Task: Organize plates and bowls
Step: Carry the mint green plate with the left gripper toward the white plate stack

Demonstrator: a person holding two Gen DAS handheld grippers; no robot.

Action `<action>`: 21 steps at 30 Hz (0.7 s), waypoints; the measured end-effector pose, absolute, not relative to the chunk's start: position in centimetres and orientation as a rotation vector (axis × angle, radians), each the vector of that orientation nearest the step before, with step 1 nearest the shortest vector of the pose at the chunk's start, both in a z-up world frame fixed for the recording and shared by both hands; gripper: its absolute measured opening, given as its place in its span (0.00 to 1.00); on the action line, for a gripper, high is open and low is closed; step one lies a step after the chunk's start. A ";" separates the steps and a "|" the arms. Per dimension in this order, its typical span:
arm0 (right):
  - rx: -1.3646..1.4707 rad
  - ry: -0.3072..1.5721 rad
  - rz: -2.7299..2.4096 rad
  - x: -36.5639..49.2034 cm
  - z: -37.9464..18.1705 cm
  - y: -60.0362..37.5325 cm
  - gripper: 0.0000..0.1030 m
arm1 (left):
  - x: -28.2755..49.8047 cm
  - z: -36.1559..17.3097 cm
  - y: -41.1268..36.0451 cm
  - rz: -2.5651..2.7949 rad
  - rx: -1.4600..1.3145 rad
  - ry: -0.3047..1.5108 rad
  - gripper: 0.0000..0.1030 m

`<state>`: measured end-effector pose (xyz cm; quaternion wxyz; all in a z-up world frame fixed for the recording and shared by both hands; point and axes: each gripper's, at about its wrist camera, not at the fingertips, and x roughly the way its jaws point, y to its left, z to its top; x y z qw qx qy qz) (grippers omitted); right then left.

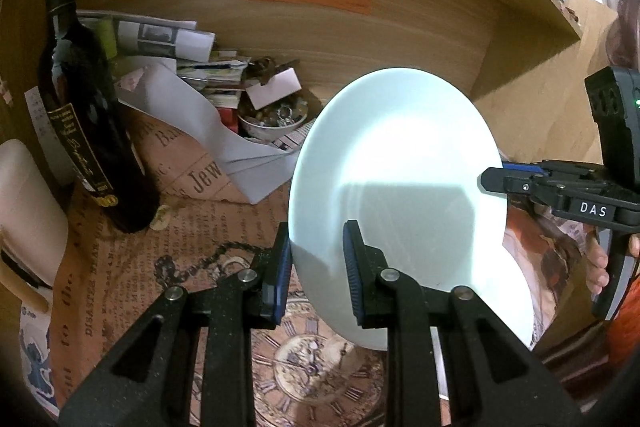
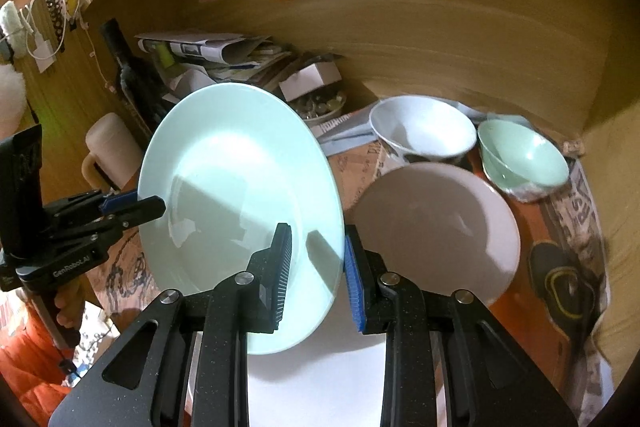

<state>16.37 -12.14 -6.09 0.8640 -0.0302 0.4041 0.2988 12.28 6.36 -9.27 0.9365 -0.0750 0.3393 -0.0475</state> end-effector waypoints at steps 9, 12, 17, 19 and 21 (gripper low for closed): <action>-0.027 0.857 0.608 14.9 -7.0 -14.0 0.23 | 11.4 -9.4 4.8 -0.128 -0.146 0.707 0.24; -0.019 0.863 0.601 14.4 -7.3 -14.5 0.23 | 11.1 -9.4 4.4 -0.138 -0.145 0.713 0.24; 0.002 0.871 0.592 13.7 -8.0 -15.4 0.23 | 10.9 -9.8 3.8 -0.152 -0.141 0.734 0.24; 0.004 0.874 0.586 13.3 -8.3 -15.7 0.23 | 10.7 -10.0 3.5 -0.156 -0.140 0.744 0.24; 0.006 0.878 0.581 13.1 -8.7 -15.9 0.23 | 10.6 -10.3 3.3 -0.160 -0.137 0.753 0.24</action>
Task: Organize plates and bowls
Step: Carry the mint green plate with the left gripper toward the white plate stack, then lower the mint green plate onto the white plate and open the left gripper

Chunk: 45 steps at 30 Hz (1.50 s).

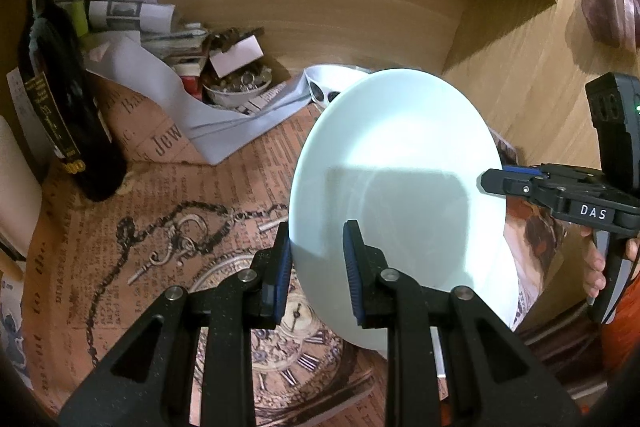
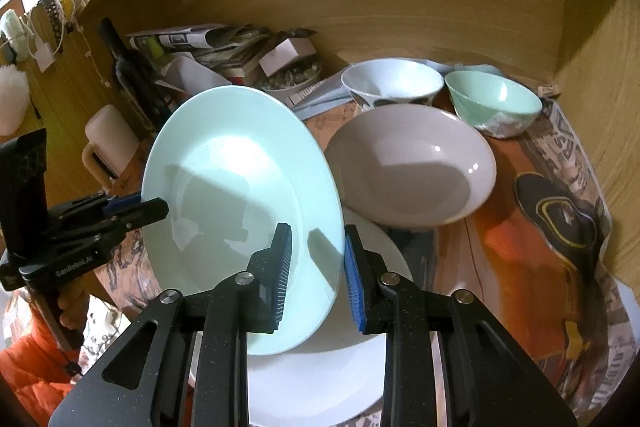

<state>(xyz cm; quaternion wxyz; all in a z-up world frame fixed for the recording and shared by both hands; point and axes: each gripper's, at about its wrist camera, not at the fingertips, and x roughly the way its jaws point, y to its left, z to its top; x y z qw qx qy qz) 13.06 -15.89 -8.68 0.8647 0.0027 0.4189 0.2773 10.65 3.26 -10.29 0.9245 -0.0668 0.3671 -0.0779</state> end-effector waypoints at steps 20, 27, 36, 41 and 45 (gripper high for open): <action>0.049 0.920 0.533 12.3 -11.3 -17.8 0.23 | 11.2 -12.9 1.0 -0.195 -0.101 0.841 0.24; 0.048 0.920 0.526 12.0 -11.8 -18.2 0.24 | 11.4 -13.7 0.3 -0.191 -0.069 0.863 0.24; 0.039 0.927 0.507 11.4 -12.7 -18.5 0.24 | 11.8 -14.1 0.2 -0.201 -0.063 0.886 0.24; 0.064 0.936 0.516 11.3 -13.0 -19.0 0.24 | 12.2 -14.4 0.1 -0.200 -0.059 0.895 0.24; 0.083 0.935 0.521 11.1 -13.1 -19.3 0.24 | 12.5 -14.4 -0.2 -0.193 -0.048 0.893 0.24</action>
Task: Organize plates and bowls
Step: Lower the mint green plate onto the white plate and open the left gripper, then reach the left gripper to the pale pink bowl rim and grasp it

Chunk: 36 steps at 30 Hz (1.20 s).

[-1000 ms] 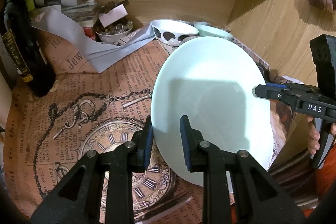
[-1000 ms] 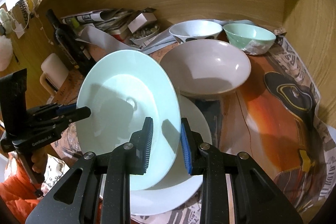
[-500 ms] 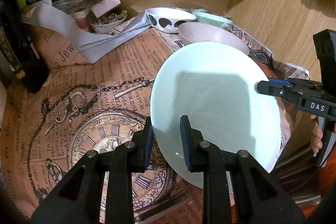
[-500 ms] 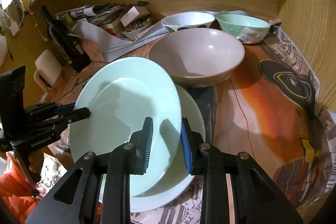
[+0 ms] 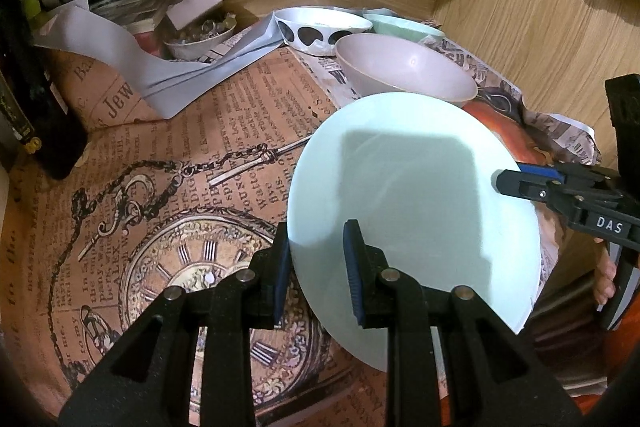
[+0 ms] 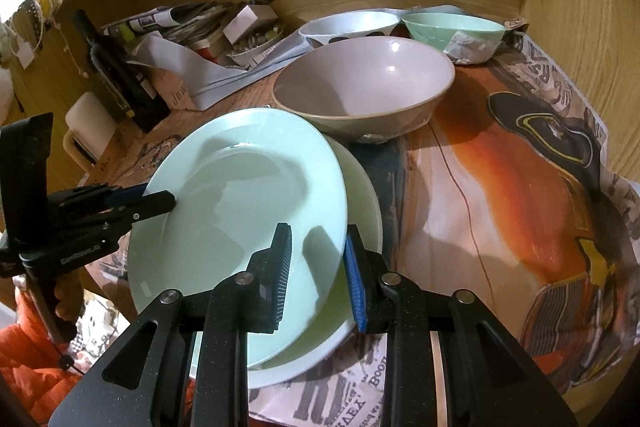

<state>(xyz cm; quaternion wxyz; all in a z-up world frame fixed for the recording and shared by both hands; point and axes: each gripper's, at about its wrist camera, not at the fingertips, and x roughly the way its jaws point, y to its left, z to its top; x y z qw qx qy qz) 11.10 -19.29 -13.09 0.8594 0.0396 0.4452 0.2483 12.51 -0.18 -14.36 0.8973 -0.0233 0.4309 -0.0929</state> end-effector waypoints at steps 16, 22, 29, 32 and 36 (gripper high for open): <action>0.053 0.916 0.496 10.5 -13.2 -19.2 0.24 | 12.9 -14.6 -0.8 -0.188 -0.017 0.887 0.35; 0.022 0.909 0.481 10.3 -13.1 -19.3 0.24 | 13.0 -14.6 -0.9 -0.204 -0.028 0.888 0.42; -0.021 0.821 0.414 10.2 -11.8 -20.1 0.39 | 12.9 -13.6 -0.5 -0.204 -0.018 0.859 0.45; 0.024 0.800 0.402 10.8 -10.9 -20.9 0.40 | 12.8 -11.9 0.7 -0.182 -0.044 0.802 0.59; 0.046 0.740 0.378 11.3 -9.5 -21.3 0.49 | 13.0 -10.1 1.5 -0.156 -0.045 0.739 0.61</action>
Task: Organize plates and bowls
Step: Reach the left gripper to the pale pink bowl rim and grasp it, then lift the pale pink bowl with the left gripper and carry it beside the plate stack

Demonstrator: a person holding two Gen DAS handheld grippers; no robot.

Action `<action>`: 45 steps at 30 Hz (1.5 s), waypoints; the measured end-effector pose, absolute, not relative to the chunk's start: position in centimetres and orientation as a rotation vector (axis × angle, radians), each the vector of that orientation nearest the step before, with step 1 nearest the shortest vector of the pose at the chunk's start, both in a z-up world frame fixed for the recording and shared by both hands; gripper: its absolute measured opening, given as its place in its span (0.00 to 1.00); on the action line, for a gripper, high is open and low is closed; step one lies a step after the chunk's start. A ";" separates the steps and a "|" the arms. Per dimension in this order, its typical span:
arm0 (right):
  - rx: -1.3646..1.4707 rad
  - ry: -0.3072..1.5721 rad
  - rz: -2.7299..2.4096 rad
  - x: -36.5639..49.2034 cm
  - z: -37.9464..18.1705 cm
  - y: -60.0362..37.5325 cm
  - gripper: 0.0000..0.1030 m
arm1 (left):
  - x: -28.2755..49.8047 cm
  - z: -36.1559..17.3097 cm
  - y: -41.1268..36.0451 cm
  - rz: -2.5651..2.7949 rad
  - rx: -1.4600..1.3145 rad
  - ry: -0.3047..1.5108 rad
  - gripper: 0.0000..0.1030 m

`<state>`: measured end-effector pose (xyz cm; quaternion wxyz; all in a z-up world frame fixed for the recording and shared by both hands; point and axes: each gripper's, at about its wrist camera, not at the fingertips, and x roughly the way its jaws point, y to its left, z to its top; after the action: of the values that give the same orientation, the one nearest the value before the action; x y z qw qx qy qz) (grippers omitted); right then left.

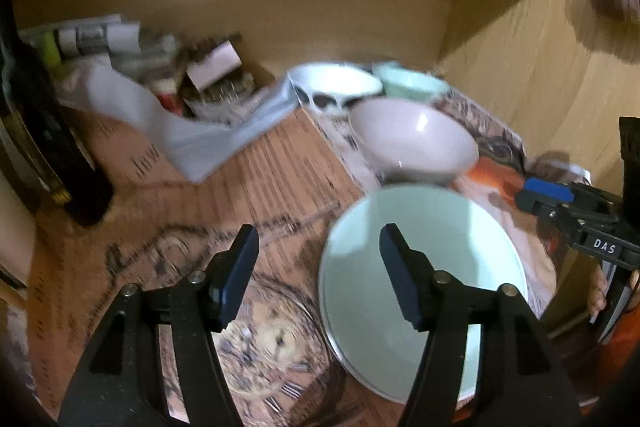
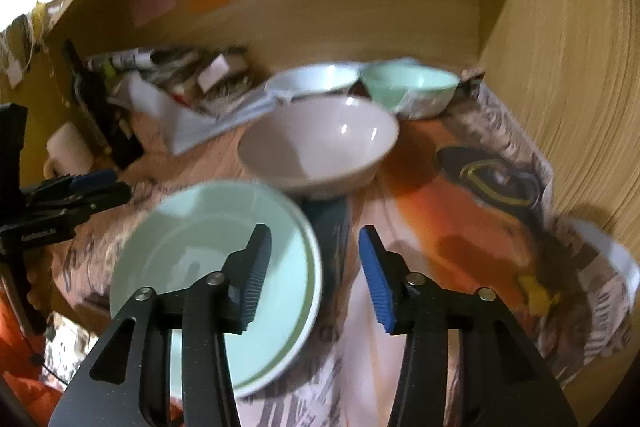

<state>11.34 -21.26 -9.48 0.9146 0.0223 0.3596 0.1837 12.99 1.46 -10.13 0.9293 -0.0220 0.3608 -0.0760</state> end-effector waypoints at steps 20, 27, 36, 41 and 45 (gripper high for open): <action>0.078 0.637 0.316 17.6 -7.9 -21.6 0.64 | 22.0 -8.5 -1.9 -0.166 0.000 0.717 0.84; 0.103 0.716 0.301 20.8 -10.3 -22.2 0.64 | 25.9 -10.7 -3.5 -0.204 0.005 0.823 0.84; 0.128 0.803 0.323 23.1 -12.9 -22.2 0.57 | 28.8 -12.9 -4.2 -0.227 0.008 0.898 0.80; 0.135 0.843 0.352 23.7 -13.9 -22.1 0.38 | 29.9 -13.9 -4.5 -0.258 0.009 0.949 0.49; 0.123 0.853 0.373 23.9 -14.5 -21.9 0.23 | 30.2 -14.4 -4.5 -0.274 0.001 0.970 0.29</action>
<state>23.91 -21.90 -14.46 0.8918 0.0594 0.4111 0.1796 30.22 -4.53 -14.45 0.8756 0.0006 0.4649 -0.1311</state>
